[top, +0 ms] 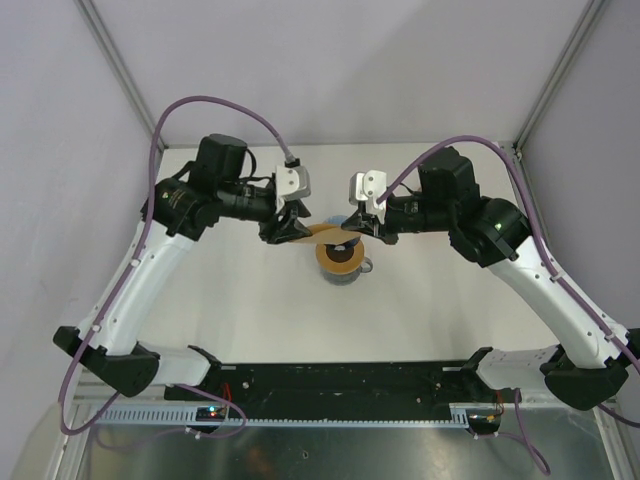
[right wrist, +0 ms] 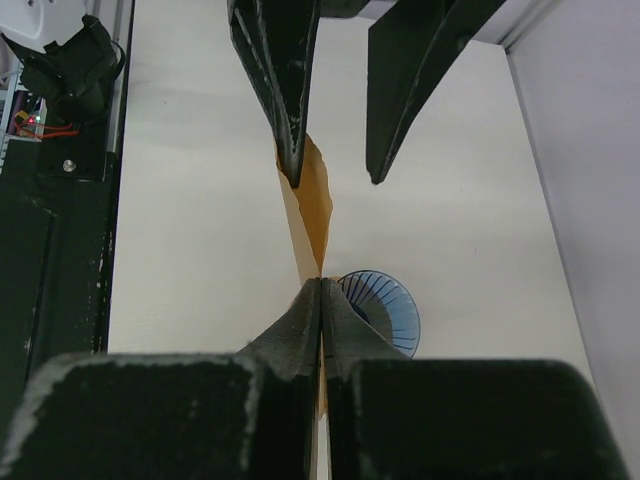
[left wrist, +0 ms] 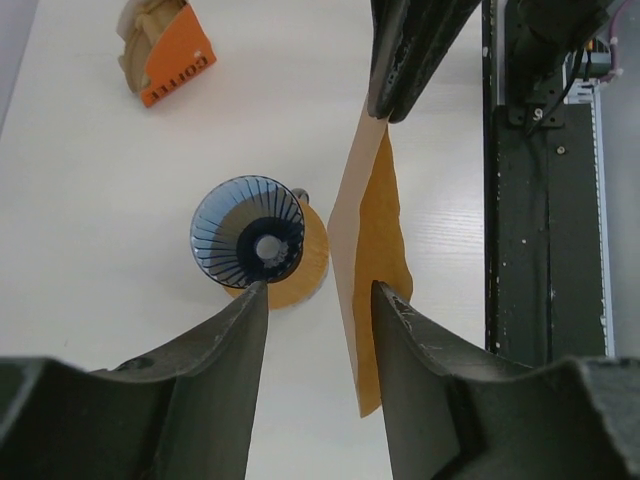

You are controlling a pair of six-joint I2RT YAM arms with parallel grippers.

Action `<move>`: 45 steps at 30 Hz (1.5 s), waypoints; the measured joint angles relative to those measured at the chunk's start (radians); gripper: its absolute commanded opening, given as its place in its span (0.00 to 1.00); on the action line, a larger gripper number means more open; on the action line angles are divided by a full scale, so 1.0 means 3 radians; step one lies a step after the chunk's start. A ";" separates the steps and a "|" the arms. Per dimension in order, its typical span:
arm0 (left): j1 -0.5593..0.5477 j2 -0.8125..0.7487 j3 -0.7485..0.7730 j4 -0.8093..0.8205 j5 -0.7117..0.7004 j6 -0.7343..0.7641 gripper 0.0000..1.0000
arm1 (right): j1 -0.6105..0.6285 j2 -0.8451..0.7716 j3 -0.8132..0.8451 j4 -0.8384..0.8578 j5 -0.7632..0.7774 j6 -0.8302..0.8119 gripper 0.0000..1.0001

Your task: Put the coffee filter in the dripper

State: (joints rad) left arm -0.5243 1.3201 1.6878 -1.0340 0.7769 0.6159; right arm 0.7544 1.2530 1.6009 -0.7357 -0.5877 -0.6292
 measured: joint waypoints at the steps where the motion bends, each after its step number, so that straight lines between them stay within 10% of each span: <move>1: -0.0023 0.0006 -0.0023 -0.0001 -0.0015 0.0010 0.48 | 0.0003 0.0000 0.0000 0.0000 0.0000 -0.0001 0.00; 8: -0.0112 0.0071 -0.0161 -0.0006 -0.0046 0.0014 0.07 | 0.0008 0.0004 0.0000 0.0001 0.0006 -0.0034 0.00; 13: -0.0132 0.0117 -0.0169 -0.0003 -0.0114 -0.0064 0.00 | 0.0008 0.0017 -0.0047 0.0061 0.0135 -0.0029 0.56; 18: -0.0140 0.0315 -0.0010 0.0038 -0.0551 -0.0361 0.00 | 0.0006 -0.0011 -0.0296 0.0275 0.0394 0.0017 0.76; 45: -0.0240 0.0393 0.0003 0.0225 -0.1122 -0.0731 0.00 | 0.0445 0.0277 -0.0357 0.0511 0.0841 -0.0348 0.70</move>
State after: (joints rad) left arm -0.5964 1.4380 1.6886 -0.9665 0.4404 0.3965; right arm 0.8879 1.3361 1.4937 -0.5823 -0.3355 -0.7338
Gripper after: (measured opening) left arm 0.006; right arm 0.736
